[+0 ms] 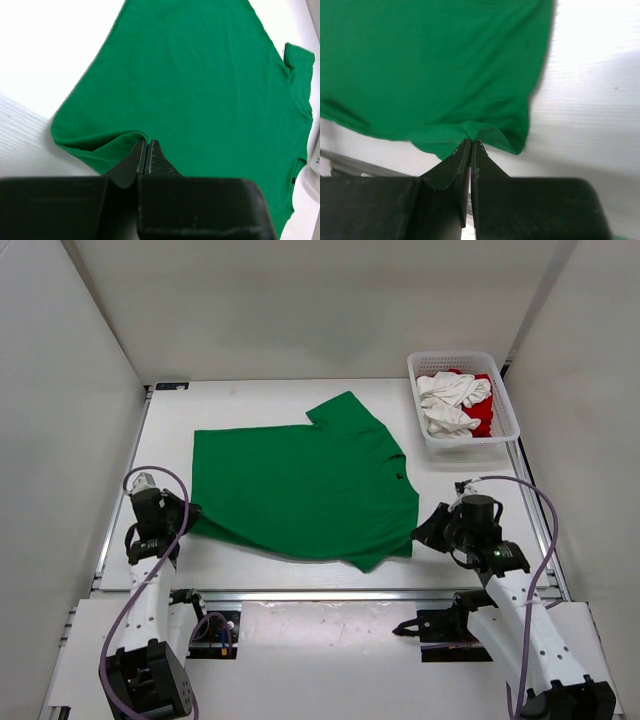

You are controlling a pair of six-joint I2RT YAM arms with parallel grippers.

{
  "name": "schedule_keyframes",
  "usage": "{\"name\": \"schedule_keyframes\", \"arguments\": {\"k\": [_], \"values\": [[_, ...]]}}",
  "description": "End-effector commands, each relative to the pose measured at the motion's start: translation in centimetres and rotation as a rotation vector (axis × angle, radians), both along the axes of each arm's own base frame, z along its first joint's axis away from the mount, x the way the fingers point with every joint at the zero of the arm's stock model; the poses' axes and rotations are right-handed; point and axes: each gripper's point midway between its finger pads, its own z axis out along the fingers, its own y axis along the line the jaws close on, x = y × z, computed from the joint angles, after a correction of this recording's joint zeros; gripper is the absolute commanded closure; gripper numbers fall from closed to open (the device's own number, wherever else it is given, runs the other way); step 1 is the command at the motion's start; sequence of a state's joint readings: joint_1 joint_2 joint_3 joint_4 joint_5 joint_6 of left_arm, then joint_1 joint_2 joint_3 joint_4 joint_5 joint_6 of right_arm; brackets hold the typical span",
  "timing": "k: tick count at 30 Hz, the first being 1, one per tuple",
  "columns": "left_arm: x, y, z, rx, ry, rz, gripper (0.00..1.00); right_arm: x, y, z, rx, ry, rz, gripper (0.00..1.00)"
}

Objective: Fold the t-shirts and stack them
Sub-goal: Flatten out the tshirt, then fold the flattened tshirt in 1/3 of the way

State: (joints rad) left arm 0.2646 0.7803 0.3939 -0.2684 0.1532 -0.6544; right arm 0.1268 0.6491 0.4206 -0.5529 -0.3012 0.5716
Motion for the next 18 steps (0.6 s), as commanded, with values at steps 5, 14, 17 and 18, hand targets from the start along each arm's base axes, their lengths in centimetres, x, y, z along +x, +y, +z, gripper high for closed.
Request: {"name": "schedule_keyframes", "arguments": {"k": [5, 14, 17, 18], "values": [[0.1, 0.5, -0.6, -0.065, 0.024, 0.041, 1.0, 4.9, 1.0, 4.2, -0.005, -0.087, 0.004, 1.0], [1.3, 2.7, -1.7, -0.201, 0.037, 0.145, 1.0, 14.4, 0.8, 5.0, -0.057, -0.061, -0.032, 1.0], [1.8, 3.0, -1.7, -0.215, 0.028, 0.167, 1.0, 16.8, 1.4, 4.5, -0.069, -0.045, -0.01, 1.0], [1.8, 3.4, -2.0, -0.218, 0.033, 0.182, 1.0, 17.7, 1.5, 4.6, -0.059, -0.047, -0.009, 1.0]]}}
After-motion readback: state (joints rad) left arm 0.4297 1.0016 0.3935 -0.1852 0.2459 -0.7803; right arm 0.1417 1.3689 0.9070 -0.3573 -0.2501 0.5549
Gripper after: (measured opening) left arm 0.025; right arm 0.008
